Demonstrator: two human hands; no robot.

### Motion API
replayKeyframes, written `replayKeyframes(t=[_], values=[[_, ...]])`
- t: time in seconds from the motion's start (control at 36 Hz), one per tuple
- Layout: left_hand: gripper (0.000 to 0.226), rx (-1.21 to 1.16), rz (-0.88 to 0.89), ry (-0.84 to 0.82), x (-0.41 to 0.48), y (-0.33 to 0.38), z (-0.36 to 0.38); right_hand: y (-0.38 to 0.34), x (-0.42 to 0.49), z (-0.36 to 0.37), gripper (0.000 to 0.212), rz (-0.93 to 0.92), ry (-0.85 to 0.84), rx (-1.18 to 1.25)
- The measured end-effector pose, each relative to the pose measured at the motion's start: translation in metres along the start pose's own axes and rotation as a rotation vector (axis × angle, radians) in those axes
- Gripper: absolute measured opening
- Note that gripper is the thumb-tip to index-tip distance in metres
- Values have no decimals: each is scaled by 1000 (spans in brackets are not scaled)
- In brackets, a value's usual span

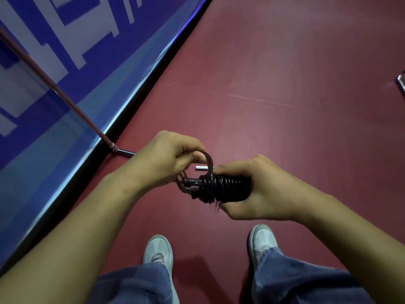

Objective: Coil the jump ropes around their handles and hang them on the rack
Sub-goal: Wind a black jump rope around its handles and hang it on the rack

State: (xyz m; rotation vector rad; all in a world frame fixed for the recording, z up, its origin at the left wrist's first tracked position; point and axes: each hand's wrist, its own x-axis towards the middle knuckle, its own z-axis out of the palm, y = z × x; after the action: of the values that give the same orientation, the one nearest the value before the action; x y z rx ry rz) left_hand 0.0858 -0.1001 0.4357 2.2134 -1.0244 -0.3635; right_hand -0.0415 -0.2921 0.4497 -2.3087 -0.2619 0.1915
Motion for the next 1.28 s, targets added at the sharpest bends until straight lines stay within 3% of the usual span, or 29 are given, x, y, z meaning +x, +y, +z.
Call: replayKeyframes(t=[0.11, 0.19, 0.31, 0.36, 0.5, 0.64, 0.78, 0.89, 1.08, 1.28], values=[[21, -223, -107, -102, -5, 8, 9, 0, 1, -1, 27, 67, 137, 254], [25, -243, -171, -121, -7, 12, 18, 0, 4, -4, 38, 137, 274, 421], [31, -449, -158, -203, -11, 32, 24, 0, 8, -10, 59, 117, 405, 630], [22, -492, -182, -211, -12, 36, 22, -1, 8, -13, 64, 97, 427, 631], [19, -609, -271, -248, -19, 32, 11, 13, 10, -12, 54, 191, 476, 499], [20, -689, -364, -230, -20, 31, 7, 26, 12, -11, 53, 294, 401, 316], [26, -790, -404, -163, -23, 32, 10, 23, 7, -26, 47, 274, 325, 457], [30, -644, -399, -166, -21, 34, 9, 22, 5, -30, 42, 261, 333, 538], [31, -113, -236, -237, -21, 50, 30, 27, 8, -23, 48, 352, 386, 569], [18, 160, -83, -161, -21, 59, 23, 32, 7, -21, 44, 380, 271, 249]])
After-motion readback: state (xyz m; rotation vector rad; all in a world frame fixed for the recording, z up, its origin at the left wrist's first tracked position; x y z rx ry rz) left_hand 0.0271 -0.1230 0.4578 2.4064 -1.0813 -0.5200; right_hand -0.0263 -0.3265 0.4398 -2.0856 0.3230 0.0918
